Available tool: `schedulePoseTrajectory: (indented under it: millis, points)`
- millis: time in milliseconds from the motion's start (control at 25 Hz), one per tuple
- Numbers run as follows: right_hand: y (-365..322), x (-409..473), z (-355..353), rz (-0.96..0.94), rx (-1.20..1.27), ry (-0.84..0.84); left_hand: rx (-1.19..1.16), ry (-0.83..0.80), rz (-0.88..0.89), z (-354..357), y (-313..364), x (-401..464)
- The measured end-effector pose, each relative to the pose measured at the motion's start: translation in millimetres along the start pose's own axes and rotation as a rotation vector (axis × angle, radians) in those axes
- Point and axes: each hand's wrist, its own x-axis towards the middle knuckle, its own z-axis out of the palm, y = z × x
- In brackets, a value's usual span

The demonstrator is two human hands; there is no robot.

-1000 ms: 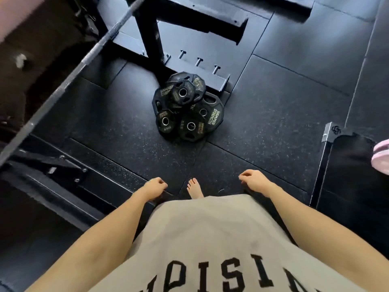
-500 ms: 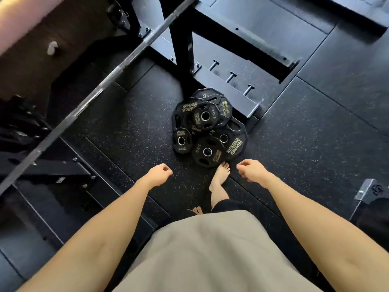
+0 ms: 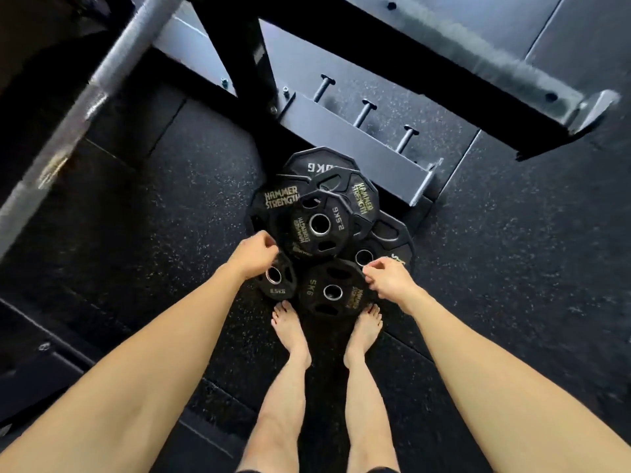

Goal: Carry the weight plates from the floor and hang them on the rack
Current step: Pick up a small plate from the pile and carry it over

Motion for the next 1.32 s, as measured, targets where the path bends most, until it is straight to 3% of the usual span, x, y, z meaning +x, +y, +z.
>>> schedulePoseTrajectory:
  millis: [320, 480, 600, 720, 880, 1040, 1320]
  points:
    - [21.5, 174.8, 95.4, 0.213, 0.252, 0.059, 0.256, 0.045, 0.281, 39.5, 29.8, 219.2]
    - [19.6, 207.8, 125.0, 0.295, 0.393, 0.111, 0.434, 0.001, 0.411, 58.8, 37.7, 270.5]
    - [20.8, 226.7, 139.0, 0.312, 0.517, 0.2, 0.505, 0.083, 0.474, 77.1, 35.9, 283.2]
    - [24.2, 231.1, 144.4, 0.287, 0.493, 0.293, 0.518, 0.179, 0.493, 83.4, 29.8, 278.2]
    - [16.6, 204.7, 130.9, 0.216, 0.358, 0.287, 0.447, 0.136, 0.444, 63.2, 16.7, 249.8]
    - [-8.9, 144.9, 105.2, 0.135, 0.492, 0.245, 0.363, 0.116, 0.319, 23.8, 8.1, 183.9]
    - [-63.0, 0.7, 53.2, -0.055, 0.566, 0.25, -0.187, 0.118, 0.159, -30.6, 21.9, 29.3]
